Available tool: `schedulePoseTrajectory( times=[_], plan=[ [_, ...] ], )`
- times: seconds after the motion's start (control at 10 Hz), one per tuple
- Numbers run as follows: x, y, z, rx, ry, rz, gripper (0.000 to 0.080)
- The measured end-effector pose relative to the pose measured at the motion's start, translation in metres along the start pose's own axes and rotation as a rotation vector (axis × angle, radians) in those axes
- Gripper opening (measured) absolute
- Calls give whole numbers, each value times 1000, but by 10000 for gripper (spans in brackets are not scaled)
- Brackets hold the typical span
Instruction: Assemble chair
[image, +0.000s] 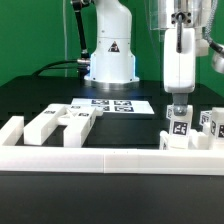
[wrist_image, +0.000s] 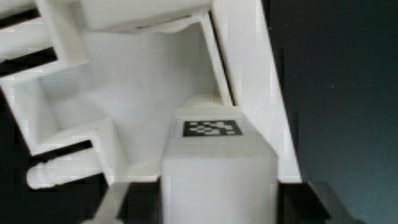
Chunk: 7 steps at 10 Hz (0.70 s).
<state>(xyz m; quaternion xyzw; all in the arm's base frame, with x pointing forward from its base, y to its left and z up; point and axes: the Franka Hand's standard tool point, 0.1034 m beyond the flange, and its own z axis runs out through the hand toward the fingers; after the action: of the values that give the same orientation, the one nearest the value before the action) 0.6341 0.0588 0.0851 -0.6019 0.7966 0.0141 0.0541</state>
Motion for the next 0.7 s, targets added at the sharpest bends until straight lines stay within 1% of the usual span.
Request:
schedulePoseTrajectory(
  times=[0.1, 0.2, 0.4, 0.5, 0.6, 0.7],
  plan=[
    [0, 0, 0, 1, 0, 20, 290],
    [-2, -1, 0, 7, -6, 86, 290],
    [-3, -1, 0, 9, -11, 58, 290],
    [-3, 0, 0, 9, -11, 23, 381],
    [-4, 0, 0, 10, -11, -5, 529],
    [-5, 0, 0, 12, -11, -112, 529]
  ],
)
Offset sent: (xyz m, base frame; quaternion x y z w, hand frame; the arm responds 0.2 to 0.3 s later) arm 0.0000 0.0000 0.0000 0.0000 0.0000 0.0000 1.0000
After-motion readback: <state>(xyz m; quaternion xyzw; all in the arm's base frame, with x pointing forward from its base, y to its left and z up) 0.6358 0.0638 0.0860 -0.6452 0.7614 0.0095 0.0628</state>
